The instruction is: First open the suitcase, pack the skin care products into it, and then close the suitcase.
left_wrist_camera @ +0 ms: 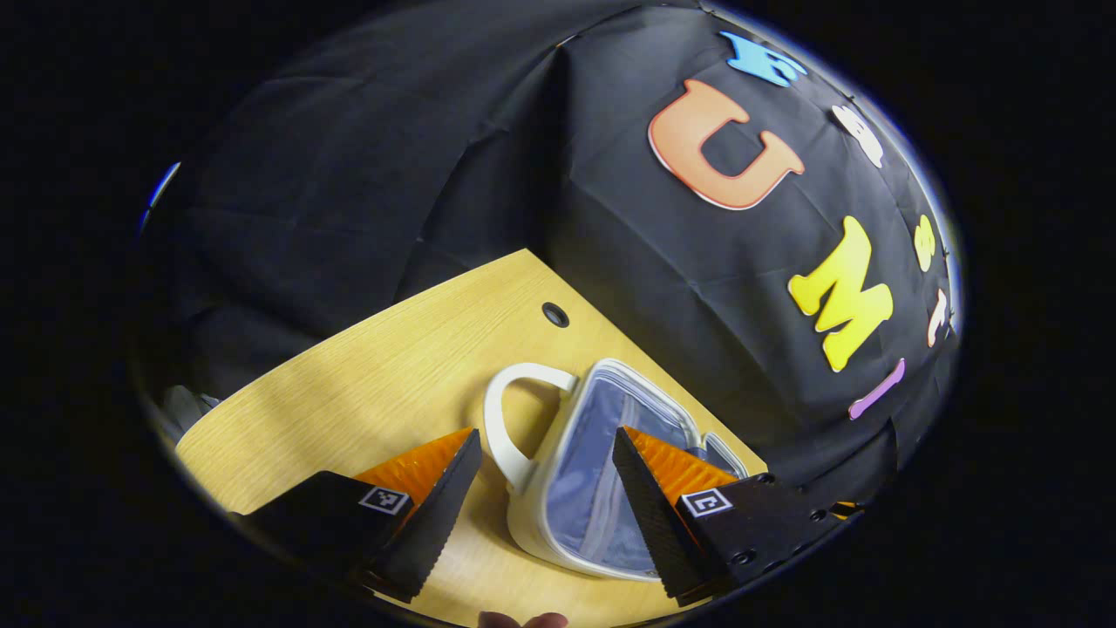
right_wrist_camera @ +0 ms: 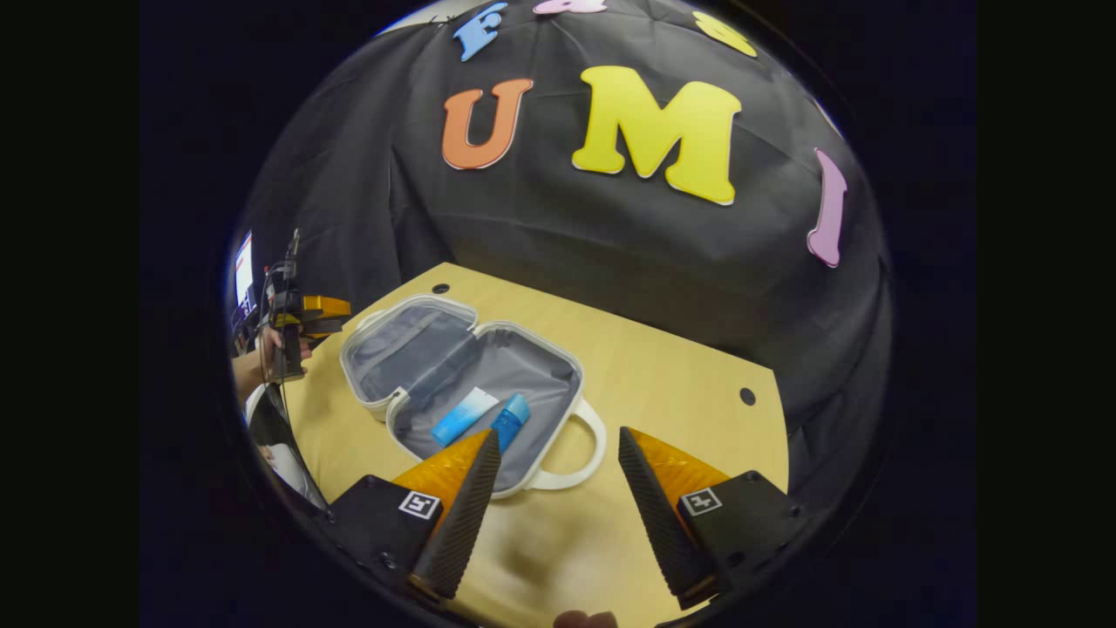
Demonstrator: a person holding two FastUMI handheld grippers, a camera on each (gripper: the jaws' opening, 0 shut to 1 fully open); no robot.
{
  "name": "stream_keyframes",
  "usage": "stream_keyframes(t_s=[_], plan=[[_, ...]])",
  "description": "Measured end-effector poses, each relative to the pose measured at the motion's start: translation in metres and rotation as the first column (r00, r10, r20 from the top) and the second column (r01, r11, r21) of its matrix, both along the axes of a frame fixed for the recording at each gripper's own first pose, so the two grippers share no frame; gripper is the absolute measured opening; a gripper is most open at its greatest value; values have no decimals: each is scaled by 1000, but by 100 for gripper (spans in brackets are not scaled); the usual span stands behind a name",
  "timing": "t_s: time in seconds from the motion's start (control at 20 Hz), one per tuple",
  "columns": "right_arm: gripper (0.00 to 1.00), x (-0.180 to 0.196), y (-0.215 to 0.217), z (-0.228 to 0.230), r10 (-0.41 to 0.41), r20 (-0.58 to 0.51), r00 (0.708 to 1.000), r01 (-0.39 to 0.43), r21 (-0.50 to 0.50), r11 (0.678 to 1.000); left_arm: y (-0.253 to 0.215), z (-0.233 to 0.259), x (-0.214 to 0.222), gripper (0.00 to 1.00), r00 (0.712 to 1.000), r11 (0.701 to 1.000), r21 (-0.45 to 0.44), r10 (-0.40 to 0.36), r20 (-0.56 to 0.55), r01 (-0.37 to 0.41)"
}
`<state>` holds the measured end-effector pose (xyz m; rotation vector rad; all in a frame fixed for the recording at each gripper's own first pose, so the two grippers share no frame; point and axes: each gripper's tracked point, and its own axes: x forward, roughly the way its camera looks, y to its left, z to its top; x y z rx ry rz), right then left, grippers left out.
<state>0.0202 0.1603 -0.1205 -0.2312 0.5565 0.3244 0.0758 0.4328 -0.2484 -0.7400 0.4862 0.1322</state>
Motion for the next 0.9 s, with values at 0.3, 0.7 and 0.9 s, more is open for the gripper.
stream_keyframes(t_s=[0.3,0.7,0.9], plan=[[81,-18,-38,2,-91,12,996,91,-31,995,-2,-30,30,96,999,992,-127,-18,-36,13],[81,-38,-47,14,-138,61,989,139,-17,990,-22,-46,55,58,994,965,-263,-44,-101,16],[80,-46,-57,14,-156,76,985,158,-18,987,-19,-58,53,28,990,955,-295,-20,-143,-24]])
